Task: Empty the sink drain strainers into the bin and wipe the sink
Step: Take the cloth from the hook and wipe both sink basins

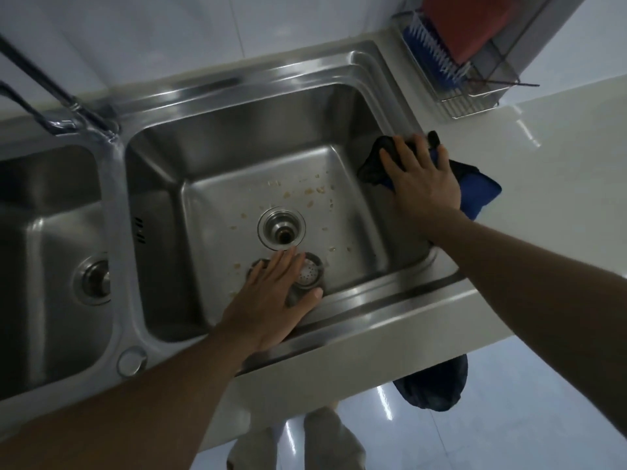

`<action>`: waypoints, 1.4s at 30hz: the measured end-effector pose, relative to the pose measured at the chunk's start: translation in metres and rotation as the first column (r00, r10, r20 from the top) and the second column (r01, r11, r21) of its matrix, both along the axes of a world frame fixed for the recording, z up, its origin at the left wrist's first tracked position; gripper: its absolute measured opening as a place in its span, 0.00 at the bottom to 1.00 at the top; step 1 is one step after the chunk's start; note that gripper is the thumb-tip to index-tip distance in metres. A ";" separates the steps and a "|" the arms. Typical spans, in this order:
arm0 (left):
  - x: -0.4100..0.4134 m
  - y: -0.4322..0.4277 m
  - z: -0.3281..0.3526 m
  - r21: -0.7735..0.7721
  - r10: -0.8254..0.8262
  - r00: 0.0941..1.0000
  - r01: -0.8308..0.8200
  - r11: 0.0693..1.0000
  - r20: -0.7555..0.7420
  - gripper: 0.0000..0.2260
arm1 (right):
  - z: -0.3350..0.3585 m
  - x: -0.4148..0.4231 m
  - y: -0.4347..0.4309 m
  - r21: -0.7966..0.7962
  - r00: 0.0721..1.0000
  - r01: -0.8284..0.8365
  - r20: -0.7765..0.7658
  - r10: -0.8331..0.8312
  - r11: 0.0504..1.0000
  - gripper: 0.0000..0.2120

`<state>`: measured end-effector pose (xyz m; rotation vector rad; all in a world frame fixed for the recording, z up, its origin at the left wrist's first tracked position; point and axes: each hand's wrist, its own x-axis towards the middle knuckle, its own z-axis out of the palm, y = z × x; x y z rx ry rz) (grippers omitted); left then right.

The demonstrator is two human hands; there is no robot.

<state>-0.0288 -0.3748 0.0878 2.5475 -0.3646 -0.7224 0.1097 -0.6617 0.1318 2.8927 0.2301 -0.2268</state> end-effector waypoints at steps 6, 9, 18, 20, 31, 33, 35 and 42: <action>0.000 -0.001 0.002 -0.018 0.036 0.999 -0.037 0.999 -0.026 0.34 | -0.004 0.017 0.013 0.007 1.000 0.017 0.023 -0.017 1.000 0.32; 0.000 0.000 0.001 -0.026 0.051 0.999 -0.051 0.998 0.001 0.32 | -0.004 0.002 -0.004 -0.051 0.996 -0.084 0.008 0.085 0.995 0.31; -0.001 0.000 -0.002 -0.039 0.089 0.994 -0.087 0.995 0.057 0.32 | -0.007 0.051 0.027 0.033 0.997 0.056 0.058 -0.058 0.998 0.33; -0.002 0.000 -0.002 -0.043 0.097 0.994 -0.095 0.994 0.039 0.33 | -0.008 0.040 0.021 -0.005 0.998 -0.011 0.060 0.011 1.000 0.31; 0.093 0.086 0.023 0.112 0.230 0.901 -0.289 0.951 0.367 0.29 | -0.001 0.111 0.043 0.154 0.977 0.171 0.100 -0.188 0.973 0.29; 0.116 0.118 0.026 0.204 0.256 0.848 -0.383 0.901 0.464 0.29 | -0.001 0.134 0.059 0.204 0.959 0.233 0.117 -0.260 0.951 0.29; 0.130 0.149 0.027 0.271 0.264 0.820 -0.443 0.855 0.508 0.31 | -0.003 0.153 0.071 0.253 0.938 0.277 0.140 -0.319 0.927 0.27; 0.127 0.187 0.007 0.224 0.363 0.770 -0.536 0.814 0.524 0.31 | -0.014 0.207 0.141 0.594 0.852 0.296 0.190 -0.488 0.748 0.25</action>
